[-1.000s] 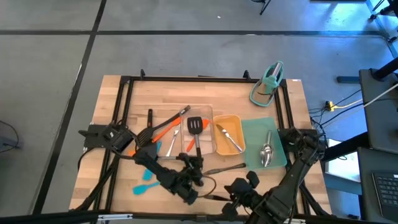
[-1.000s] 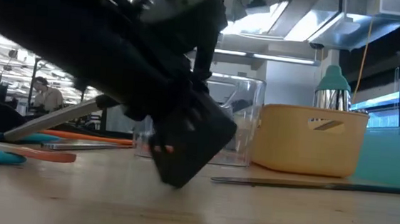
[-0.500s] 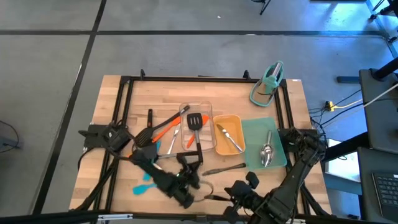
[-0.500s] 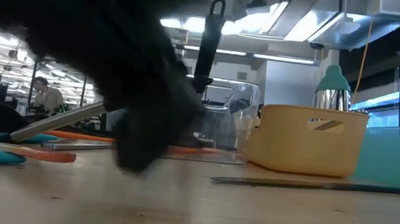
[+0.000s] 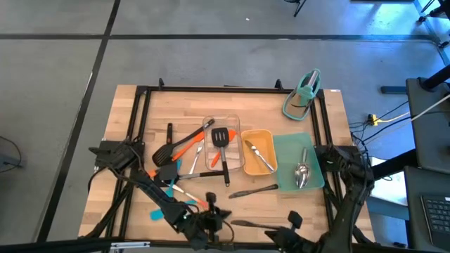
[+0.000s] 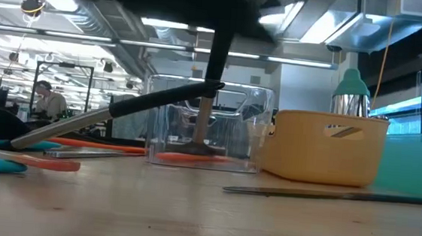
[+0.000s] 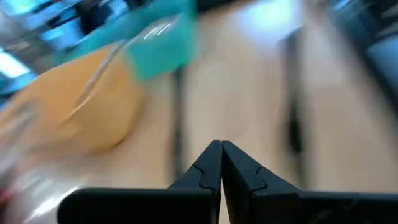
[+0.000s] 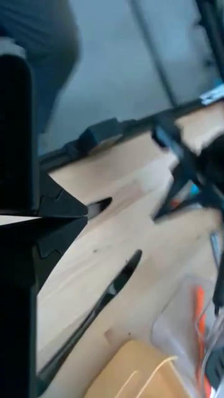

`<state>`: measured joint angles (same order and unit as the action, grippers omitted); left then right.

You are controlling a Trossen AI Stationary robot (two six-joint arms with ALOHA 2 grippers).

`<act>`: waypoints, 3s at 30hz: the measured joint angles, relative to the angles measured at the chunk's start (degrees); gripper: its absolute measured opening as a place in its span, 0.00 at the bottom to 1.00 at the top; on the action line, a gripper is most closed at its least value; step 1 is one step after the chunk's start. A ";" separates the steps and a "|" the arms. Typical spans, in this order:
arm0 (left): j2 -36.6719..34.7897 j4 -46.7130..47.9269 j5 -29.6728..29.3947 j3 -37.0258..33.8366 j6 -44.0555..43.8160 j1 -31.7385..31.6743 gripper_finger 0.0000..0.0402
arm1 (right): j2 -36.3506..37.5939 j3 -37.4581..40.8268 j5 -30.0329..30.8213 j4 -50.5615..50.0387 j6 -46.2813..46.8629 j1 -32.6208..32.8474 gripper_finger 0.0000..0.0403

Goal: Pick & Place Kitchen Items
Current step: Put the black table knife into the yellow bin

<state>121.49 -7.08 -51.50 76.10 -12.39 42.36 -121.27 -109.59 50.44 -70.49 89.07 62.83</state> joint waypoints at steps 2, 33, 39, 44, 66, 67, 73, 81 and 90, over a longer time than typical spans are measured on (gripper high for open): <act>-0.06 -12.05 5.39 -2.21 5.37 -0.37 0.00 | -0.62 3.17 3.48 0.03 5.95 1.33 0.00; 0.28 -51.26 42.28 -17.58 8.67 -10.96 0.00 | -9.53 10.95 -13.02 11.59 2.26 -1.03 0.01; 2.12 -50.77 42.03 -17.58 7.50 -10.94 0.00 | -10.43 10.93 -13.67 10.83 1.98 -2.01 0.01; 2.21 -50.83 41.74 -17.58 6.98 -10.95 0.00 | -10.43 10.91 -15.38 8.21 2.06 -2.51 0.01; 2.21 -49.97 40.69 -17.58 6.13 -10.41 0.00 | -10.43 10.91 -19.14 12.08 -1.97 -6.16 0.01; 2.21 -49.95 40.69 -17.58 6.11 -10.41 0.00 | -10.43 10.91 -19.15 12.10 -2.35 -6.46 0.01; 2.21 -49.15 40.89 -17.58 6.10 -10.41 0.00 | -11.55 10.72 -17.93 13.19 -5.73 -8.79 0.01; 2.21 -47.09 37.18 -17.58 6.53 -10.36 0.00 | -12.04 9.88 -14.58 12.86 -7.29 -9.80 0.01; 2.21 -48.25 38.68 -17.58 4.55 -10.56 0.00 | -8.74 7.68 -6.34 11.99 -7.05 -6.23 0.03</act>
<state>123.70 -55.34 -12.82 58.52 -7.84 31.80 -130.02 -101.91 44.10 -58.50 82.02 56.60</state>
